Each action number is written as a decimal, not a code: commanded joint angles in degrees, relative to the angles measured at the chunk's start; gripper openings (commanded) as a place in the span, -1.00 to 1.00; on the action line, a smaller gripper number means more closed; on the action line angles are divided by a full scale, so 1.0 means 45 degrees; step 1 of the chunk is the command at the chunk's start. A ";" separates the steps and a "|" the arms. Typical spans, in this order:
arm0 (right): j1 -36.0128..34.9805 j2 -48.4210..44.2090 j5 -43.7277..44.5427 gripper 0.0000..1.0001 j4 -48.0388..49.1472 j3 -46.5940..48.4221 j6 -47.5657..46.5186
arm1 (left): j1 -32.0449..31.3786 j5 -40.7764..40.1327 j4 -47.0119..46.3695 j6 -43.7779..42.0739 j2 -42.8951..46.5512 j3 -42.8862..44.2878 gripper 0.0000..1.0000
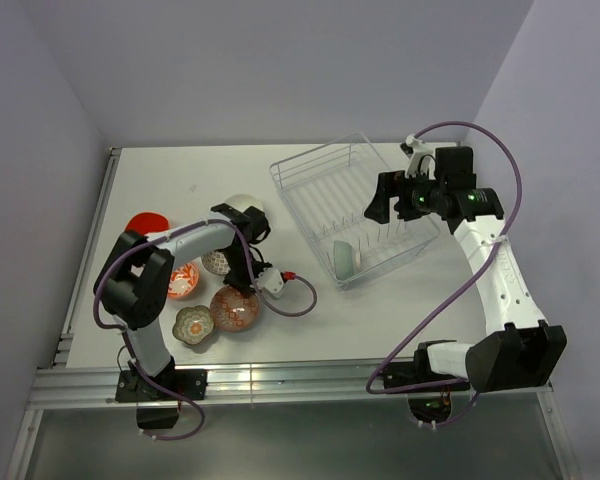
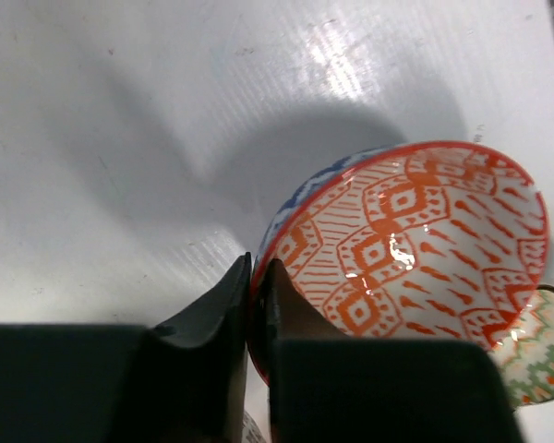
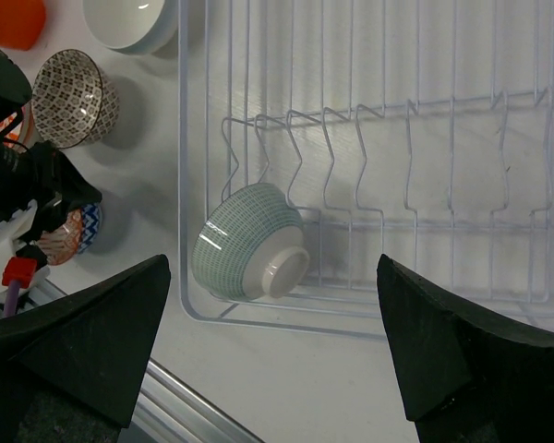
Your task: Load the bowls into the dish rack
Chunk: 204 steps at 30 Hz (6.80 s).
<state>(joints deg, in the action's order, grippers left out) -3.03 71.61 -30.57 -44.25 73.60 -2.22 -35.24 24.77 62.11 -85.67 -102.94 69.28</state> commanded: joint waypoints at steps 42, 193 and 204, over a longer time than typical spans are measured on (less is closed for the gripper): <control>-0.2217 0.0570 -0.3502 1.00 0.6472 0.0420 0.8676 | 0.3047 0.4260 -1.8899 2.6614 0.1410 0.2340 -1.00; -0.3214 0.2933 0.4527 0.21 -0.1104 -0.1278 0.2212 | 0.3848 0.2756 -1.2415 2.1792 0.4183 0.0133 0.99; -0.3214 0.3187 0.4215 0.82 -0.1611 -0.1279 0.1802 | 0.4062 0.2756 -1.2063 2.1382 0.4339 0.0094 0.99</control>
<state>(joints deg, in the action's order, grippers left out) -17.12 85.30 -10.94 -50.63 68.18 7.55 -17.43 37.56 8.23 12.36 -86.06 69.65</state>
